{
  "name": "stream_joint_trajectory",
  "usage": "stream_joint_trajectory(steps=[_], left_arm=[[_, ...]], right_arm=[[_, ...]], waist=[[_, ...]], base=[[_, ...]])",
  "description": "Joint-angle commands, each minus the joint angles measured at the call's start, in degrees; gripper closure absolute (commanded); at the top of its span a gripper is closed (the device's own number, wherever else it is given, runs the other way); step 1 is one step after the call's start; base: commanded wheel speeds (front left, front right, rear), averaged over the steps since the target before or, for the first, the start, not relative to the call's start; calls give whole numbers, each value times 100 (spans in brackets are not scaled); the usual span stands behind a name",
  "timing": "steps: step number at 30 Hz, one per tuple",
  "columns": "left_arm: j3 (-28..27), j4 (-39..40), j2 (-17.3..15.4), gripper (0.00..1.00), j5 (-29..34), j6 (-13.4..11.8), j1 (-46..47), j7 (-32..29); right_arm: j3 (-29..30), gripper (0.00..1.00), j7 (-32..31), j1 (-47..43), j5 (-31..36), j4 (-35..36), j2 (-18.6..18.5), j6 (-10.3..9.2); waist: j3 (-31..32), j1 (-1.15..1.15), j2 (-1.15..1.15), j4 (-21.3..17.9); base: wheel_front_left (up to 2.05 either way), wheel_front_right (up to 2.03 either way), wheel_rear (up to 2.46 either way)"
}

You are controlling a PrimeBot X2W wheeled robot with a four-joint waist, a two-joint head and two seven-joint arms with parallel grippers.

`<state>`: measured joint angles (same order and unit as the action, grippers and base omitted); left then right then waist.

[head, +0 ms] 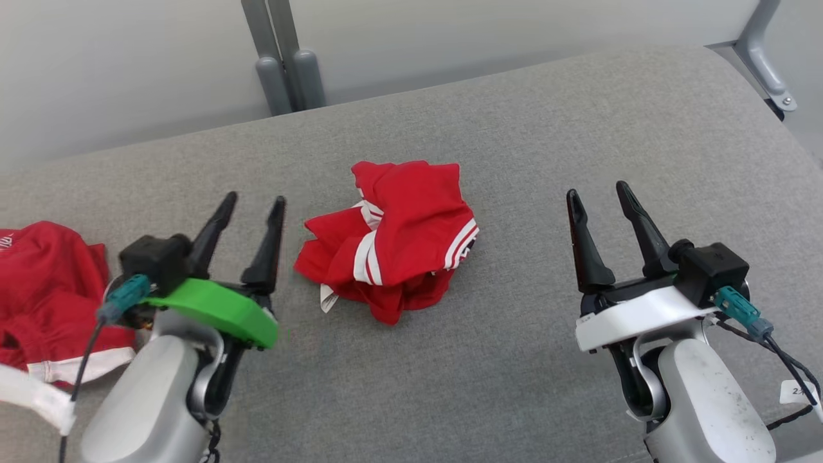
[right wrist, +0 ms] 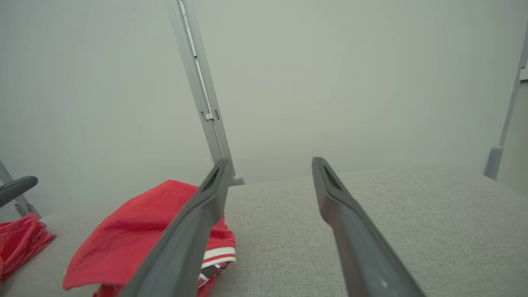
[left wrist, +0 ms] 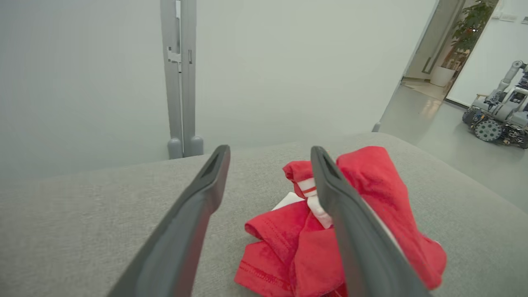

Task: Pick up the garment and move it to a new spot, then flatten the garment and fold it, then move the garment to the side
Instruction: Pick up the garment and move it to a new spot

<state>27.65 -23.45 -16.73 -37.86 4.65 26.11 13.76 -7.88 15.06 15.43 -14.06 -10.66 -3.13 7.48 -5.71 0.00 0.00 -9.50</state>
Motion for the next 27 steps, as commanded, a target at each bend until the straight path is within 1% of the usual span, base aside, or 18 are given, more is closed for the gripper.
stream_joint_trajectory(steps=[1,4,8,11,14,17,19,20,24,27], left_arm=[[-120,125,-94,0,-40,-99,-190,49],[-447,449,-323,0,-48,-373,-567,101],[-864,895,-448,0,-5,-697,-1099,145],[-1175,1233,-459,0,165,-841,-1418,144],[-1536,1539,-303,0,396,-952,-1801,140],[-1852,1776,-109,0,651,-994,-2120,138],[-2004,1927,108,0,905,-1000,-2345,138],[-2062,2018,274,0,949,-959,-2457,138],[-2379,2176,667,0,1267,-803,-2721,139],[-2527,2151,862,0,1453,-639,-2771,139]], right_arm=[[10,0,17,-94,-39,26,-35,3],[47,0,17,-149,-43,39,-42,3],[99,0,17,-228,-20,66,-65,3],[137,0,17,-262,2,86,-67,3],[205,0,17,-347,4,82,-55,3],[228,0,17,-406,-8,89,-40,3],[229,0,17,-454,-4,93,-35,3],[225,0,17,-474,3,100,-33,3],[206,0,17,-483,8,124,-53,3],[150,0,17,-485,8,124,-85,3]], waist=[[112,0,0,123],[167,0,0,195],[201,0,0,283],[195,0,0,338],[196,0,0,367],[190,0,0,360],[186,0,0,348],[177,0,0,342],[144,0,0,320],[121,0,0,330]], base=[[0,0,0],[0,0,0],[0,0,0],[0,0,0],[0,0,0],[0,0,0],[0,0,0],[0,0,0],[0,0,0],[0,0,0]])
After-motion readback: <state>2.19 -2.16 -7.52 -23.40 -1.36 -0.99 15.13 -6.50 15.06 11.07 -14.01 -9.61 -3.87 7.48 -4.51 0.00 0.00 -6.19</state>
